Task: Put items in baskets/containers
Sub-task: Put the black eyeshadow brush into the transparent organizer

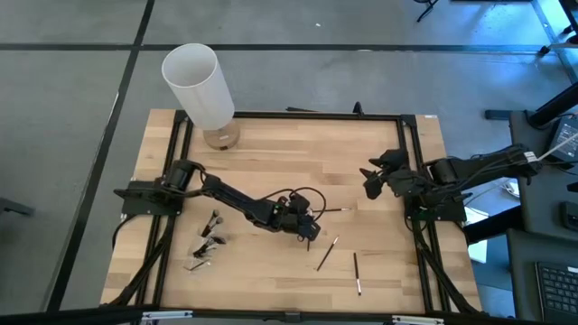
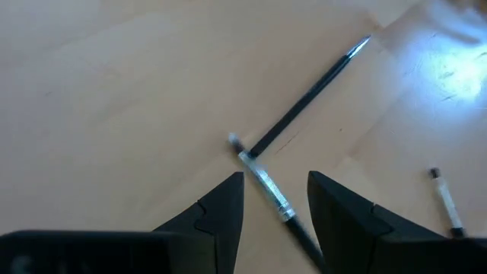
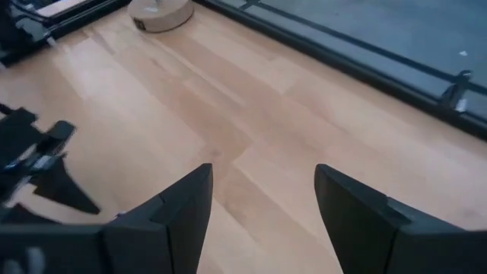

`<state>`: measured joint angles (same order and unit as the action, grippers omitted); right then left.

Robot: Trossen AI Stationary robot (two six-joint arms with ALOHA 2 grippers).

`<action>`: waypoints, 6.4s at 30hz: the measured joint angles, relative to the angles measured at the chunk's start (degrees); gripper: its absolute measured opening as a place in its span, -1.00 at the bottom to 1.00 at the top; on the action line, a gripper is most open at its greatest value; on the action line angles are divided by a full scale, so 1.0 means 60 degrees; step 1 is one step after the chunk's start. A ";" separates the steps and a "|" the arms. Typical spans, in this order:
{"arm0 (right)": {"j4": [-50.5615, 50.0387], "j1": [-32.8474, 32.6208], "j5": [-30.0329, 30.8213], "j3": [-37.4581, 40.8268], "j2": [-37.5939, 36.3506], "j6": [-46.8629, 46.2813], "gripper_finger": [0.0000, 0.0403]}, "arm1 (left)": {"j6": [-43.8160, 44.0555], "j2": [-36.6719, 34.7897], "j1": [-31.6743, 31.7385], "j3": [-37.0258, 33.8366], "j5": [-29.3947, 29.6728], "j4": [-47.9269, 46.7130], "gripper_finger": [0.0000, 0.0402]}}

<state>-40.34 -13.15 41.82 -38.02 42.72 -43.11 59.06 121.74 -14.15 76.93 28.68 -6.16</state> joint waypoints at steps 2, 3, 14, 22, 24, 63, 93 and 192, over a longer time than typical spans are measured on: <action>0.0148 0.0000 -0.0162 0.0000 0.0193 0.0034 0.14 | 0.0074 0.0122 0.0005 -0.0004 -0.0024 0.0025 -0.30; 0.0181 0.0000 -0.0201 0.0000 0.0260 0.0044 0.14 | 0.0166 0.0175 0.0011 -0.0004 -0.0070 0.0089 -0.30; 0.0250 0.0000 -0.0255 0.0002 0.0426 0.0255 0.14 | 0.0523 0.0271 -0.0069 0.0027 -0.0327 -0.0197 -0.30; 0.0248 0.0000 -0.0255 0.0000 0.0426 0.0259 0.14 | 0.0468 0.0184 -0.0066 0.0089 -0.0692 -0.2567 -0.35; 0.0248 0.0000 -0.0255 0.0001 0.0426 0.0260 0.14 | 0.0255 0.0187 -0.0078 0.0052 -0.0596 -0.2403 -0.39; -0.0903 -0.0157 -0.0073 -0.0539 -0.0173 0.0758 0.14 | -0.9590 0.2202 0.1941 0.2190 -0.3814 0.3400 -0.58; -0.0894 -0.0157 -0.0073 -0.0543 -0.0168 0.0681 0.14 | -0.9145 0.2244 0.1840 0.2226 -0.2962 0.2073 -0.90; 1.9034 0.0404 -0.3723 0.2262 0.6462 0.2398 -0.77 | -0.6115 -0.2548 -0.0878 0.2197 0.4722 -0.2498 -0.86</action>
<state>73.87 -10.72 19.49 -24.45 81.49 -28.72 22.37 106.45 -19.42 90.11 57.02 -21.15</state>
